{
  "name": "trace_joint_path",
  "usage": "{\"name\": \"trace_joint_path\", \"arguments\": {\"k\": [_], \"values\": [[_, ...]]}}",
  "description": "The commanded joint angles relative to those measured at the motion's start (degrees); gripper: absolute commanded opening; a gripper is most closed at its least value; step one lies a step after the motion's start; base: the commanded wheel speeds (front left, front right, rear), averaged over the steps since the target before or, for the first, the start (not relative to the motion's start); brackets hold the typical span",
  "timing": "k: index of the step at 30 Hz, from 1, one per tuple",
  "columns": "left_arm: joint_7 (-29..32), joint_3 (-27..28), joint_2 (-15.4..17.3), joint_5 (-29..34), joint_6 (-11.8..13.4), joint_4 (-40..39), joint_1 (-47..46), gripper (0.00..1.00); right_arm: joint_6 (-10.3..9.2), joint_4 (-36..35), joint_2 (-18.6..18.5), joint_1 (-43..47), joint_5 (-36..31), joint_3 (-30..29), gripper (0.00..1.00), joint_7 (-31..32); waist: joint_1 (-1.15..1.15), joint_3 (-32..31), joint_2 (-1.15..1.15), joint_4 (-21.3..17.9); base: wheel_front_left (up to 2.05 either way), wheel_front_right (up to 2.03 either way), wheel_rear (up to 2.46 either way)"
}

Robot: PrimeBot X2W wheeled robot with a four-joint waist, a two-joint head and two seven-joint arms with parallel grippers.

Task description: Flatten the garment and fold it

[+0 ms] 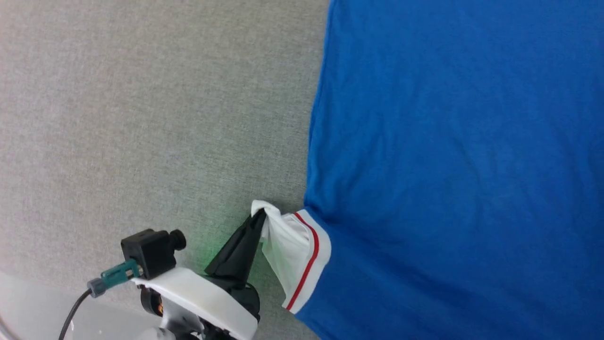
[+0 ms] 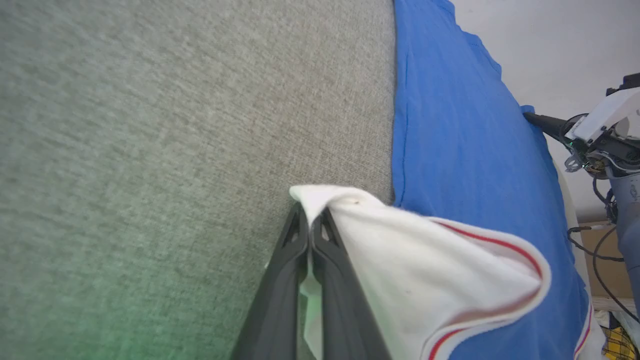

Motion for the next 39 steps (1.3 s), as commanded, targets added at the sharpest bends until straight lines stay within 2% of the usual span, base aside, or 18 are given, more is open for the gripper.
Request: {"name": "trace_joint_path", "arguments": {"k": [1, 7, 12, 18, 23, 26, 30, 33, 37, 38, 39], "values": [[-0.1, 0.4, 0.4, 0.5, 0.6, 0.6, -0.8, 0.0, -0.05, 0.4, 0.5, 0.8, 0.4, 0.5, 0.0, -0.5, 0.0, -1.6, -0.01, -1.2, 0.0, 0.0, 0.0], [-0.6, 1.7, 1.3, 0.3, 1.8, 0.7, 0.9, 0.0, -0.05, -3.5, 0.9, 5.1, 6.1, 4.7, 0.0, -1.6, 0.0, -7.7, -0.01, -4.1, 0.0, 0.0, 0.0], [-0.6, 2.9, 2.7, -0.5, 3.1, 0.4, 4.2, 0.0, -0.05, -12.2, 1.2, 15.1, 12.6, 4.1, 0.0, 0.0, 0.0, -14.7, -0.01, -7.2, 0.0, 0.0, 0.0], [-0.3, 4.2, 4.5, -1.3, 4.8, -1.4, 8.1, 0.0, -0.05, -25.3, 3.4, 31.2, 15.4, -5.1, 0.0, 3.1, 0.0, -19.4, -0.01, -10.5, 0.0, 0.0, 0.0], [-0.1, 5.1, 5.9, -1.6, 5.6, -3.0, 10.1, 0.0, -0.05, -33.9, 10.1, 44.3, 16.8, -15.2, 0.0, 3.9, 0.0, -20.1, -0.01, -12.6, 0.0, 0.0, 0.0], [0.1, 5.3, 6.3, -1.8, 5.9, -3.6, 11.0, 0.0, -0.05, -36.4, 13.6, 52.0, 17.4, -19.4, 0.0, 3.9, 0.0, -20.5, -0.01, -13.5, 0.0, 0.0, 0.0], [0.2, 5.7, 6.8, -2.2, 6.4, -4.2, 12.3, 0.0, -0.05, -35.2, 15.1, 60.4, 17.6, -19.8, 0.0, 1.8, 0.0, -21.1, -0.01, -14.6, 0.0, 0.0, 0.0], [0.4, 5.9, 7.2, -2.4, 6.6, -4.5, 12.9, 0.0, -0.05, -32.6, 15.2, 64.4, 14.0, -15.3, 0.0, -2.8, 0.0, -21.6, -0.01, -15.3, 0.0, 0.0, 0.0], [0.8, 6.2, 7.6, -2.6, 6.8, -5.1, 13.1, 0.0, -0.05, -24.8, 15.2, 63.0, 12.2, -9.4, 0.04, -9.6, 0.0, -22.1, -0.01, -16.3, 0.0, 0.0, 0.0], [1.0, 6.2, 7.8, -2.6, 6.8, -5.2, 13.1, 0.0, -0.05, -22.9, 15.2, 62.3, 11.5, -7.9, 0.07, -10.7, 0.0, -22.2, -0.01, -16.5, 0.0, 0.0, 0.0], [1.1, 6.2, 7.9, -2.6, 6.9, -5.3, 13.0, 0.0, -0.05, -21.2, 15.2, 61.5, 10.9, -6.9, 0.32, -12.0, 0.0, -22.2, -0.01, -16.7, 0.0, 0.0, 0.0]]}}
